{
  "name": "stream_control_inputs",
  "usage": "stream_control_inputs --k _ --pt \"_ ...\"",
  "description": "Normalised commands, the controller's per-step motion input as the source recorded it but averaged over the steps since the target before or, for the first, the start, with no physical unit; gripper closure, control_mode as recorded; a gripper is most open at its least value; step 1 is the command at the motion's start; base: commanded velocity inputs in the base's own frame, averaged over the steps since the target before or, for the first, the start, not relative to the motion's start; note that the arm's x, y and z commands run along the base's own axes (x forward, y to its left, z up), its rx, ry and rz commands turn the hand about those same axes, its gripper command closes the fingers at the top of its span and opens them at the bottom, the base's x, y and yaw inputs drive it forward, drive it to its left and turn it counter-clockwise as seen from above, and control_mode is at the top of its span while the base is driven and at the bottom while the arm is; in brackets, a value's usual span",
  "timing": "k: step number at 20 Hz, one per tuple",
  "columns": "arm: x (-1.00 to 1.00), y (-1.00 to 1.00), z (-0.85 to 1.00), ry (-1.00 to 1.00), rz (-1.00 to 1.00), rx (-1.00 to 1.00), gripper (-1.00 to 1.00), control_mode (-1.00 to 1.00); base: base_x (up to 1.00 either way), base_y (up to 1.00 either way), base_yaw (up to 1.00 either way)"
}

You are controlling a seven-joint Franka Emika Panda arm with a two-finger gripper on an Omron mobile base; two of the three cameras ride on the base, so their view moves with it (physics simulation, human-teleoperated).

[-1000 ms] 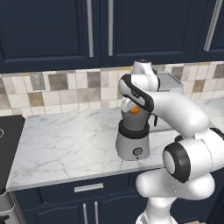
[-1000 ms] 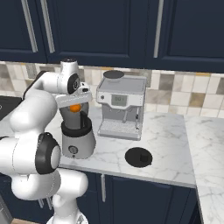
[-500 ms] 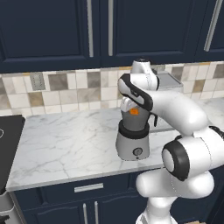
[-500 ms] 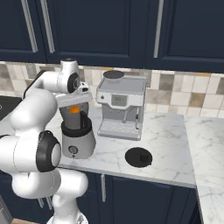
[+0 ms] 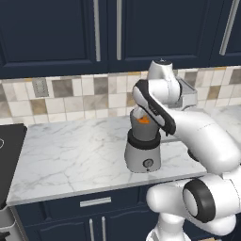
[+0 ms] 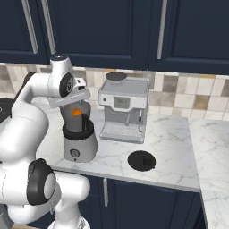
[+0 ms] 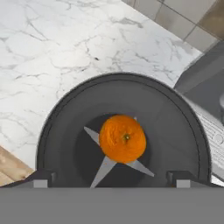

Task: Open the blender lid, put the tangerine in the blender, close the lid, and start the blender.

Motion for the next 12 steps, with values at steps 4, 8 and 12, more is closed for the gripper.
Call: stream_control_inputs --k 4,8,12 --pt "-0.66 -0.35 0.03 -0.21 0.0 0.01 -1.0 -1.0 0.0 0.0 0.0" --pt "-0.6 -0.72 0.0 -0.17 -0.04 0.05 -1.0 -1.0 0.0 0.0 0.0" --pt "-0.2 -1.0 -0.05 -0.04 -0.09 0.1 -1.0 -1.0 0.0 0.0 0.0"
